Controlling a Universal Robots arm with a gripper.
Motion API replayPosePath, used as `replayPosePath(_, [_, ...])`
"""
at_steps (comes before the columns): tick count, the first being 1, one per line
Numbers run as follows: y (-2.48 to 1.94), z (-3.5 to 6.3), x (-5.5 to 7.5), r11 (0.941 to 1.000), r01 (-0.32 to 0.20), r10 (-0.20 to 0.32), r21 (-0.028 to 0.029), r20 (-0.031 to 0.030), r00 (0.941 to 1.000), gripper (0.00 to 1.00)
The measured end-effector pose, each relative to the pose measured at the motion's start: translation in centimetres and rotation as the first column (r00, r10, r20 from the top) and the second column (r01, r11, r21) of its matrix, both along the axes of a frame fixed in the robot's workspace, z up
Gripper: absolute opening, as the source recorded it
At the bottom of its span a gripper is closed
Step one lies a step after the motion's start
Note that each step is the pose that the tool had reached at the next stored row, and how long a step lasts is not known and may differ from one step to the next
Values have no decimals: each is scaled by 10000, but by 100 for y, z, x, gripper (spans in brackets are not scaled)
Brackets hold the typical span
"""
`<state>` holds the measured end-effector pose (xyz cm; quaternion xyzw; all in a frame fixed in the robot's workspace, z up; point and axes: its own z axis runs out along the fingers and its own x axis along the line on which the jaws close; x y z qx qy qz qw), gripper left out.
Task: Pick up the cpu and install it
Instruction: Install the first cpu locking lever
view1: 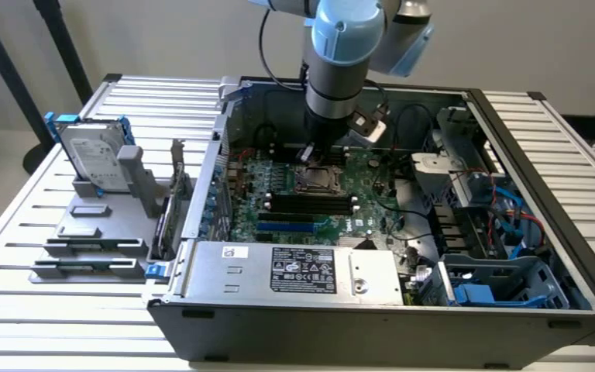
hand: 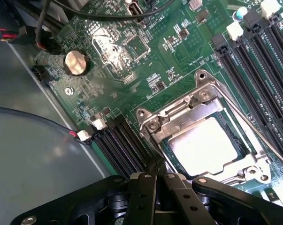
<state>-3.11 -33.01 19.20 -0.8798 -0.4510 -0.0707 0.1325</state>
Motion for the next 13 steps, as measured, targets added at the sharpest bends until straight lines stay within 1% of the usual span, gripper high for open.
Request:
replayPosePath(8, [0,-5,120,10000,-1,1,2,-140,9999,11])
replayPosePath(13, [1,-5,138,10000,0,0,2,-249,9997,11])
